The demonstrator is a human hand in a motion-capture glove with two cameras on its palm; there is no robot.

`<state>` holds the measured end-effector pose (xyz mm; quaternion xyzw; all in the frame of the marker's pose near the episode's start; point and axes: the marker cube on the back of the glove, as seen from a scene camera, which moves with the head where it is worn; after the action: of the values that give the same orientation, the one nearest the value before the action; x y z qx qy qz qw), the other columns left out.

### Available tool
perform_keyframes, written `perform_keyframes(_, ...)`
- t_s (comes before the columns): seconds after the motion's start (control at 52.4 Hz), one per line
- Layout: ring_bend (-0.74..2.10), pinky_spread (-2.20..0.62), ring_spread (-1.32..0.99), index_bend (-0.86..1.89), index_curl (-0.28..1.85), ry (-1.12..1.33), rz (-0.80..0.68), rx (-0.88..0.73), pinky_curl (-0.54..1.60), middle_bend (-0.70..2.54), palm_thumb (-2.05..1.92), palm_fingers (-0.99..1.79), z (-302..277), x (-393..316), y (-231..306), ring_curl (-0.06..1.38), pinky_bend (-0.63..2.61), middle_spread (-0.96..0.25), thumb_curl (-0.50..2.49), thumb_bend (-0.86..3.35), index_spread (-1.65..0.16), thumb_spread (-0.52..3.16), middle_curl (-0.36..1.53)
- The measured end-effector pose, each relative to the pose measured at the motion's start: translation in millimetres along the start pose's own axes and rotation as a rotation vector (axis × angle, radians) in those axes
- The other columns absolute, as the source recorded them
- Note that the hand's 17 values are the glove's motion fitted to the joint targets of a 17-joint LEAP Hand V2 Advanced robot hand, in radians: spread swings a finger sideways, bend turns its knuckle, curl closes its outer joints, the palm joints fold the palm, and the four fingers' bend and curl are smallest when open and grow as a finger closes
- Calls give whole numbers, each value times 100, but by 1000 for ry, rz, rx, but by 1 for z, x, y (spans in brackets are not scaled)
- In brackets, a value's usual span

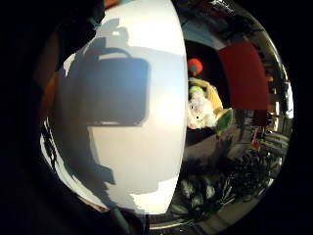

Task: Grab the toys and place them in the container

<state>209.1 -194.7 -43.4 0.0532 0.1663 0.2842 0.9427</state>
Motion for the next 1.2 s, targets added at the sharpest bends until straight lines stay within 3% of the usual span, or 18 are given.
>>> perform_keyframes(0.191,13,-6,-12,116,60,216,-38,155,30,34,40,12,-5,-13,0,13,54,0,32,42,-12,151,31)
perform_keyframes(0.382,19,-8,-17,121,62,142,-132,216,28,50,46,23,-41,-60,7,14,43,-9,32,44,-11,150,39)
perform_keyframes(0.573,23,-9,-22,120,63,119,-429,351,28,55,50,27,-76,-192,-5,18,38,-16,32,45,-10,148,44)
perform_keyframes(0.725,24,-10,-25,120,63,120,-699,228,29,54,50,27,-62,-294,-18,21,36,-19,31,43,-10,145,46)
perform_keyframes(1.031,25,-10,-28,121,62,168,-788,194,31,51,49,26,-34,-361,-33,25,34,-22,30,39,-11,143,50)
perform_keyframes(1.107,28,-9,-28,110,60,220,-770,186,33,50,48,21,-37,-360,-37,27,37,-21,29,38,-12,143,51)
perform_keyframes(1.202,40,-9,-27,64,51,227,-775,169,39,39,49,-7,-41,-356,-34,33,58,-15,30,37,-13,143,49)
